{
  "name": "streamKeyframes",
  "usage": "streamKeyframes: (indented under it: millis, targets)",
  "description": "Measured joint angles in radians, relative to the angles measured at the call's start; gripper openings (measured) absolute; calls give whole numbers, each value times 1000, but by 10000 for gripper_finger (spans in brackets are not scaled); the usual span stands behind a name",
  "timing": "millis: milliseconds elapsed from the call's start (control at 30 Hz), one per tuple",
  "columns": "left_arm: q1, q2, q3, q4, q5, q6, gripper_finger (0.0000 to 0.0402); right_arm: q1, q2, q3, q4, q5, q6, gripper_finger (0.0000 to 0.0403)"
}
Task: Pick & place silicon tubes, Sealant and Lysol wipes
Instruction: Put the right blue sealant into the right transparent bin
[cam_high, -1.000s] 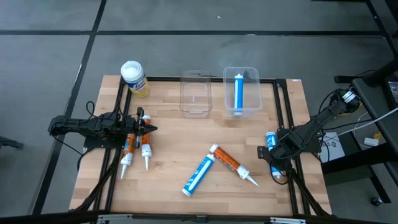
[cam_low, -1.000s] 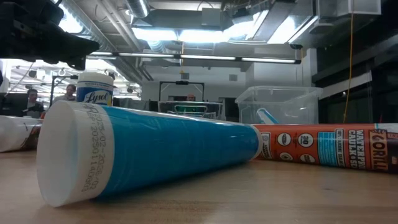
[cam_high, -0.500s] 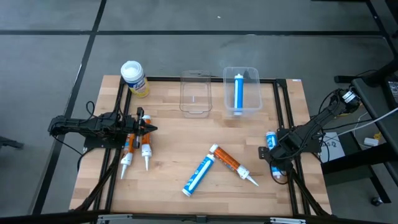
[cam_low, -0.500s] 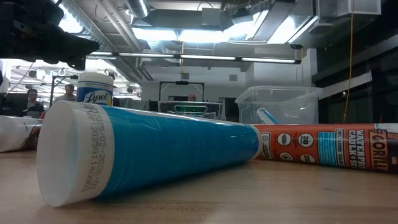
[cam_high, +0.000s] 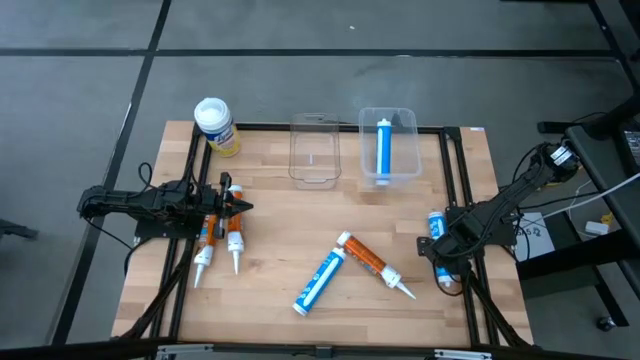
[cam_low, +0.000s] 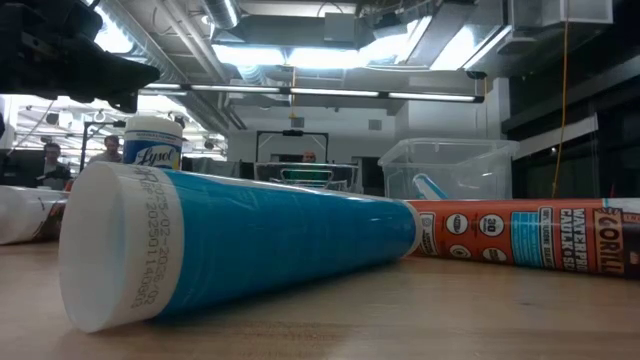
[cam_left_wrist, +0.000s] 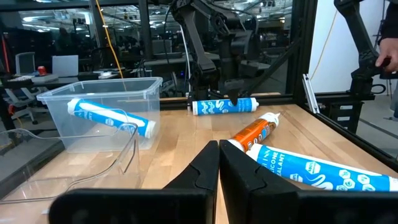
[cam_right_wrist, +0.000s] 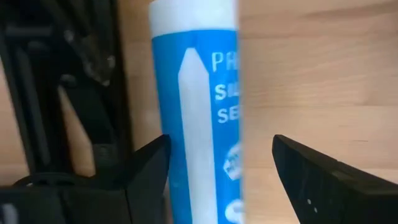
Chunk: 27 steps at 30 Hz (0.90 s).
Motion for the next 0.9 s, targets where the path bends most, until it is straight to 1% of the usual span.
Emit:
streamKeyframes:
  millis: [333,500,900]
  targets:
    - [0,0,0,0,0,0,12,0,5,-96,103,19,1,281]
    - [0,0,0,0,0,0,11,0,5,-100,118,54,8,281]
    - [0,0,0,0,0,0,9,0,10,-110,134,54,31,281]
